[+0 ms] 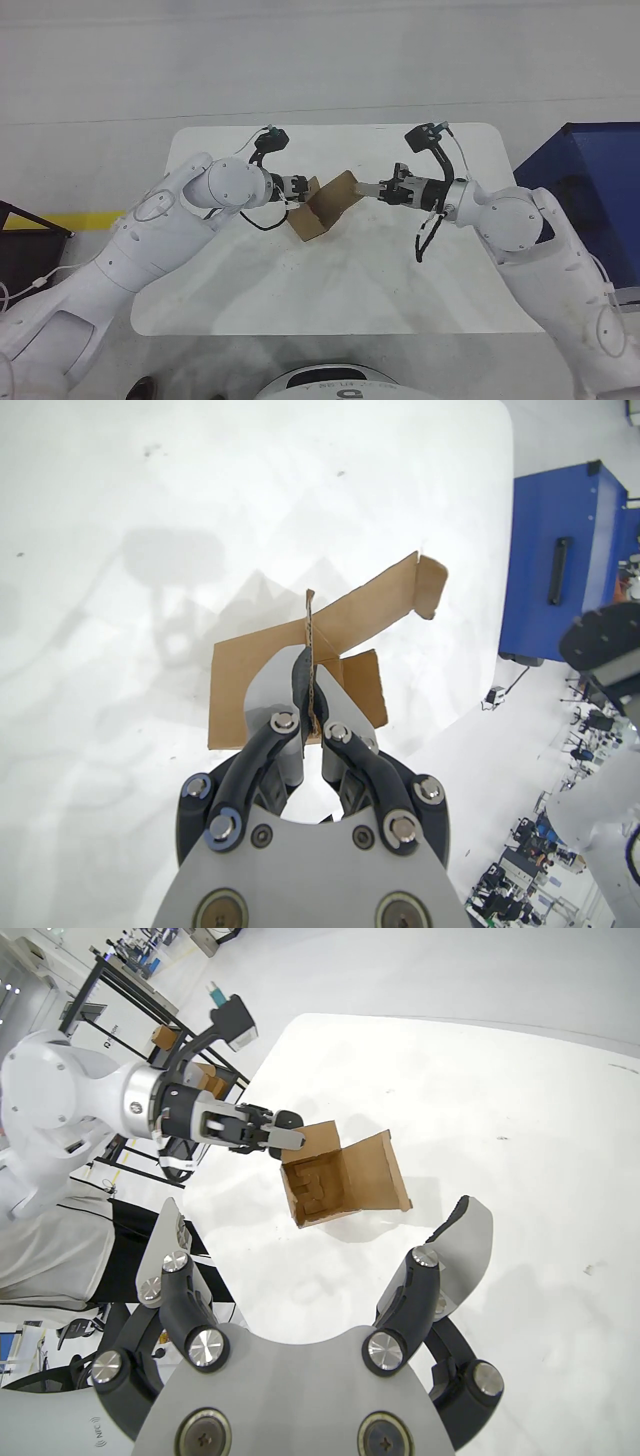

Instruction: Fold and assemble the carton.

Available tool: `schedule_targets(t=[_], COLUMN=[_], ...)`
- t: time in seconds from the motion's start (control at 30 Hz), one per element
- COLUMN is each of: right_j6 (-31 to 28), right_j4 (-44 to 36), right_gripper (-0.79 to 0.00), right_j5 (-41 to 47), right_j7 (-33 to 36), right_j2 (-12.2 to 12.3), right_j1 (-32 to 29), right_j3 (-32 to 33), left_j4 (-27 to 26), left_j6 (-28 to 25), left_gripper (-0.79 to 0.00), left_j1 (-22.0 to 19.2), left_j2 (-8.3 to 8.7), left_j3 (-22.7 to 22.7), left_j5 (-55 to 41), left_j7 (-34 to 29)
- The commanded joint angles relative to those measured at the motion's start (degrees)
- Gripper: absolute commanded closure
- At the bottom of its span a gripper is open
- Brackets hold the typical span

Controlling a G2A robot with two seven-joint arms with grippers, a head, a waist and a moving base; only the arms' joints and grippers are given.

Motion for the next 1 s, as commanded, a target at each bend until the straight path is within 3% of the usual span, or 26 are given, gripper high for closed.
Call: schedule_targets(t=[0.0,0.4,0.5,0.57,0.67,0.7,0.97], right_j6=[-1.0,-4.1,-3.1,-3.0,-3.9,-4.1,-4.0], right_j4=[1.9,7.6,9.7,10.7,11.8,12.0,10.8], right_gripper=[-0.785,-0.763,-0.634,-0.499,-0.209,-0.012,0.000], right_j5=[-1.3,-7.5,-8.3,-8.3,-7.5,-7.3,-7.3], right_j7=[1.1,9.3,10.4,10.8,11.9,12.1,12.8], right_j2=[-0.1,-0.5,-0.7,-1.0,-1.2,-1.3,-1.2], right_j1=[1.1,7.7,9.1,10.0,11.1,11.4,11.7], right_j3=[-1.0,-5.5,-6.9,-7.9,-8.9,-9.0,-8.5], left_j4=[-0.2,1.8,2.0,2.2,2.4,2.5,3.7], left_j6=[-3.3,-11.6,-12.6,-13.0,-13.4,-13.4,-14.2], left_gripper=[0.000,0.000,0.000,0.000,0.000,0.000,0.000], left_j1=[-0.1,-2.0,-1.8,-1.6,-1.2,-1.0,0.7], left_j2=[-0.34,-2.76,-3.05,-3.21,-3.41,-3.47,-3.96], left_j3=[0.2,1.9,1.6,1.4,1.1,1.0,0.2], left_j5=[0.2,2.3,2.8,2.8,3.2,3.3,3.8], left_j7=[0.0,-0.9,-0.4,-0.4,-0.4,-0.4,0.6])
